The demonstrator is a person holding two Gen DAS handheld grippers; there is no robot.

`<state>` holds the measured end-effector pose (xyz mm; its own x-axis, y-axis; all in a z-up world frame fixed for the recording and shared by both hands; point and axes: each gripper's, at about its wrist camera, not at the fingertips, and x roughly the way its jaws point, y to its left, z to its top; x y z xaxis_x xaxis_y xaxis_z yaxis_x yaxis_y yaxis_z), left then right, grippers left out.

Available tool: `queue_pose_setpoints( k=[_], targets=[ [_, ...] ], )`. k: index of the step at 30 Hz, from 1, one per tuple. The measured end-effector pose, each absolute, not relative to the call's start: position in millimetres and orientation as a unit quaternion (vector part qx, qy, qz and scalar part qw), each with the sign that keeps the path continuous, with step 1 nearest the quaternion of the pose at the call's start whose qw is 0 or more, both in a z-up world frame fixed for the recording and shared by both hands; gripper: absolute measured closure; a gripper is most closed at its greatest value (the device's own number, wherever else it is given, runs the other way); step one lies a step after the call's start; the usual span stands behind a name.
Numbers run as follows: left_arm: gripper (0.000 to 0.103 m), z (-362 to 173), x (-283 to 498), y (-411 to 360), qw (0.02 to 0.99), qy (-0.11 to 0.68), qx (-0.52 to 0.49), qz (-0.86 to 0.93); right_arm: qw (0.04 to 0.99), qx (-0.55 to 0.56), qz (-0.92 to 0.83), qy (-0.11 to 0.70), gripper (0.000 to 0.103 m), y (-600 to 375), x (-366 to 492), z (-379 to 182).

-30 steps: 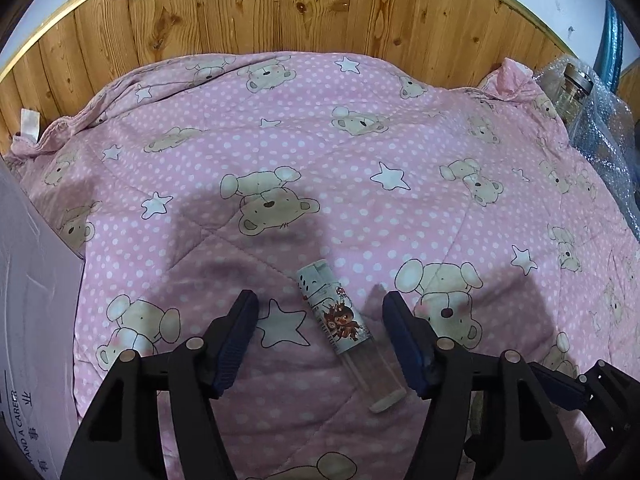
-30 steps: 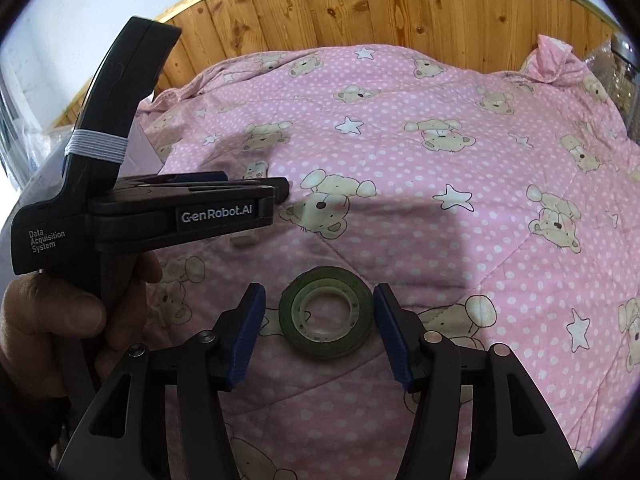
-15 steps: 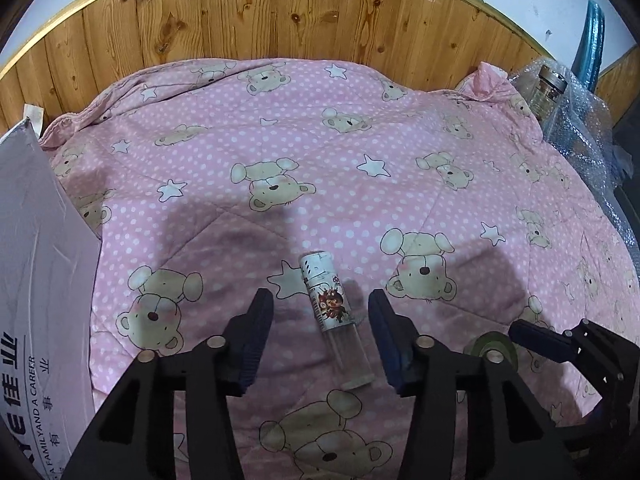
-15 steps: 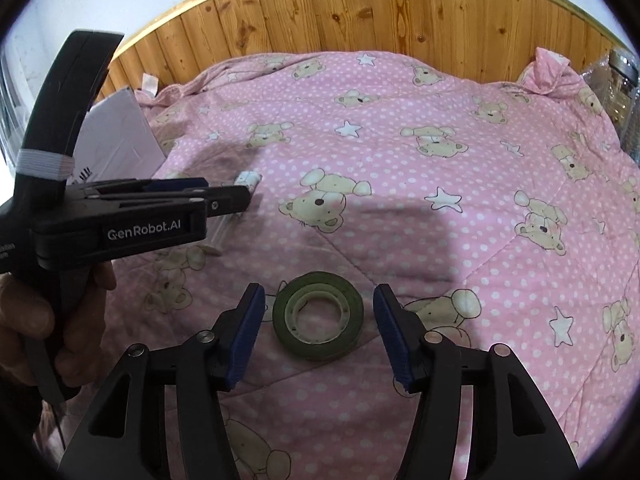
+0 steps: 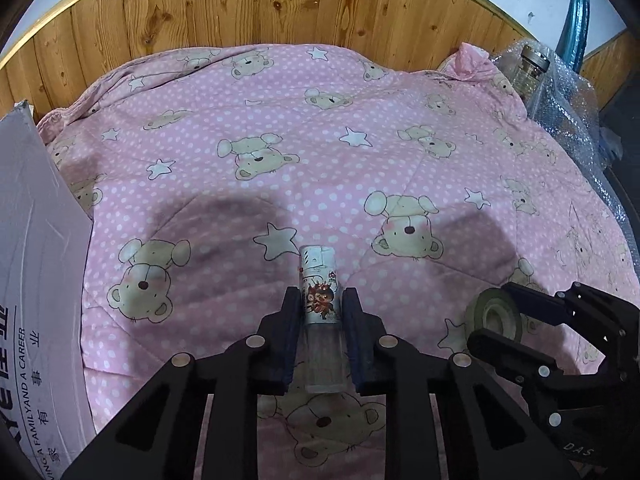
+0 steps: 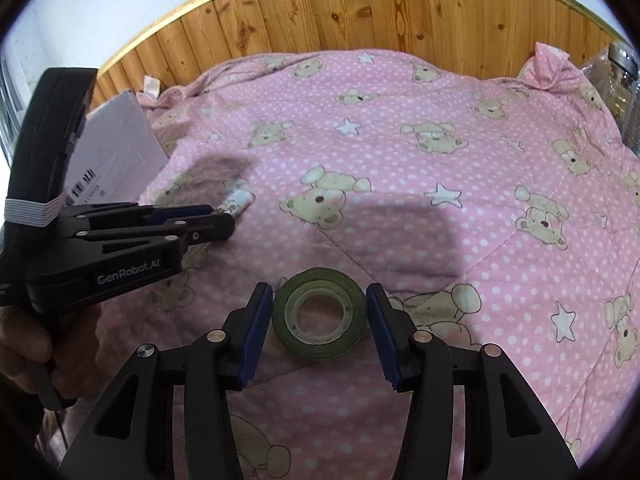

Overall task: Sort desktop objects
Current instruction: 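Grasp the small bottle with the left gripper while the right grasps the green tape roll, then carry the bottle and green tape roll into the white box and release both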

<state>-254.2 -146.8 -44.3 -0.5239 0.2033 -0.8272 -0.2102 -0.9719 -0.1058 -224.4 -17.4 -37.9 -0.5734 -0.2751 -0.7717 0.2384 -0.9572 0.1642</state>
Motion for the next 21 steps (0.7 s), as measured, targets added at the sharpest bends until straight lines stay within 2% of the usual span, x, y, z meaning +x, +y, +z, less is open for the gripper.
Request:
queue_pose_setpoints(
  k=[2,4,5,6,7,21],
  targets=[
    [0.068,-46,-251,-143,0.123,0.007,-0.466,0.876,0.144,0.439,-0.887,-0.012,0.049,-20,-224,-40],
    [0.066,-48,-248,-138,0.122,0.019,-0.458,0.88,0.144,0.439,-0.887,-0.003,0.048,-23,-222,-41],
    [0.066,-48,-248,-138,0.123,0.022,-0.456,0.881,0.142,0.439,-0.887,0.003,0.053,-24,-222,-41],
    [0.071,-48,-249,-139,0.123,0.021,-0.457,0.881,0.141,0.439,-0.888,0.003,0.053,-24,-221,-40],
    [0.082,-47,-249,-142,0.118,0.019,-0.458,0.881,0.144,0.439,-0.887,-0.002,0.053,-22,-220,-40],
    [0.083,-16,-224,-154,0.113,-0.004,-0.451,0.885,0.167,0.424,-0.89,-0.037,0.053,-18,-211,-25]
  ],
)
